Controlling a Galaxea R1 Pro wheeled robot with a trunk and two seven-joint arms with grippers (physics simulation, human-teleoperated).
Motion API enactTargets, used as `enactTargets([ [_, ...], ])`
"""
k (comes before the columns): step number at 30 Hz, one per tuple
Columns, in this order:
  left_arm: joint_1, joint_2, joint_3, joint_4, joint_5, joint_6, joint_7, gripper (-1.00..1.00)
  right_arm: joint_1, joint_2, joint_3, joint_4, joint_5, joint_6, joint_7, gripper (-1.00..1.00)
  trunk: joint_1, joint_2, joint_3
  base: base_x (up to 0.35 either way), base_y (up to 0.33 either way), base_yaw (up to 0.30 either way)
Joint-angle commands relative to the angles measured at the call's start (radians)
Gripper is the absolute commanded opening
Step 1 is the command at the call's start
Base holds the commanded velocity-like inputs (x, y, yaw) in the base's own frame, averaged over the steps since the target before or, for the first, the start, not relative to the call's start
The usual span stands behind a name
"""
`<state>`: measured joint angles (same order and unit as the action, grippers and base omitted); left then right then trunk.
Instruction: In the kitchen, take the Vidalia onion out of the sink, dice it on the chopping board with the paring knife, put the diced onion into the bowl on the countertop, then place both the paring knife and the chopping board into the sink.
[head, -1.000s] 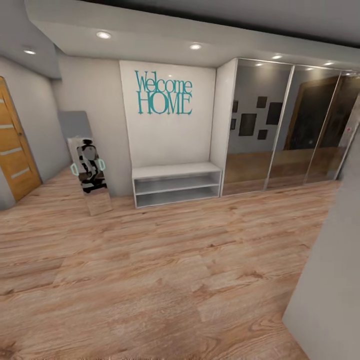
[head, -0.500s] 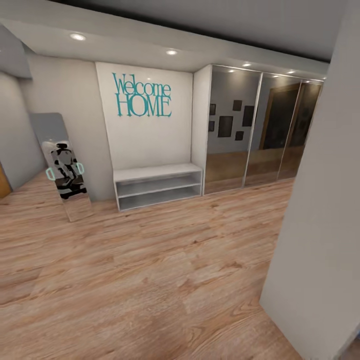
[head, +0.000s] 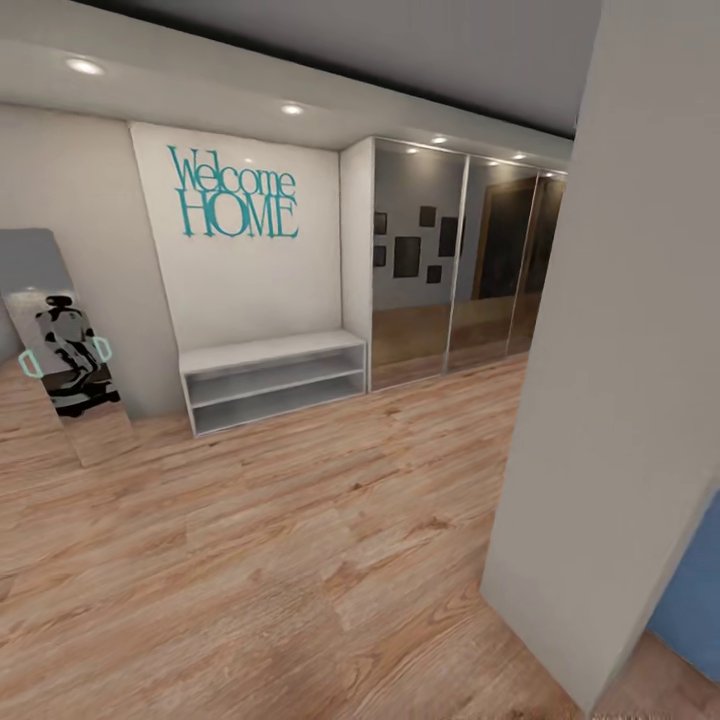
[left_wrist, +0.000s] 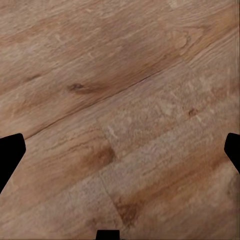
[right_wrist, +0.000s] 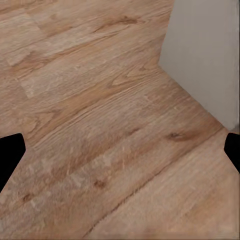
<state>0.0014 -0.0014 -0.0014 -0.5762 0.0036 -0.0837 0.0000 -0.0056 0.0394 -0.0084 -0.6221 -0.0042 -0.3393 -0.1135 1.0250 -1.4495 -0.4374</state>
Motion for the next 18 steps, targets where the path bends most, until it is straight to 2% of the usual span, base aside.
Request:
enactTargets([
  [1, 0.0, 0.0, 0.0, -0.001, 0.001, -0.002, 0.0, 1.0, -0.001, 0.001, -0.001, 0.001, 0.0, -0.003, -0.002, 1.0, 0.0, 0.0, 0.0, 0.0, 0.0, -0.274],
  [18, 0.0, 0.0, 0.001, -0.001, 0.0, -0.002, 0.0, 1.0, -0.001, 0.001, -0.001, 0.001, 0.0, -0.003, -0.003, 1.0, 0.0, 0.0, 0.012, 0.0, 0.0, -0.279],
])
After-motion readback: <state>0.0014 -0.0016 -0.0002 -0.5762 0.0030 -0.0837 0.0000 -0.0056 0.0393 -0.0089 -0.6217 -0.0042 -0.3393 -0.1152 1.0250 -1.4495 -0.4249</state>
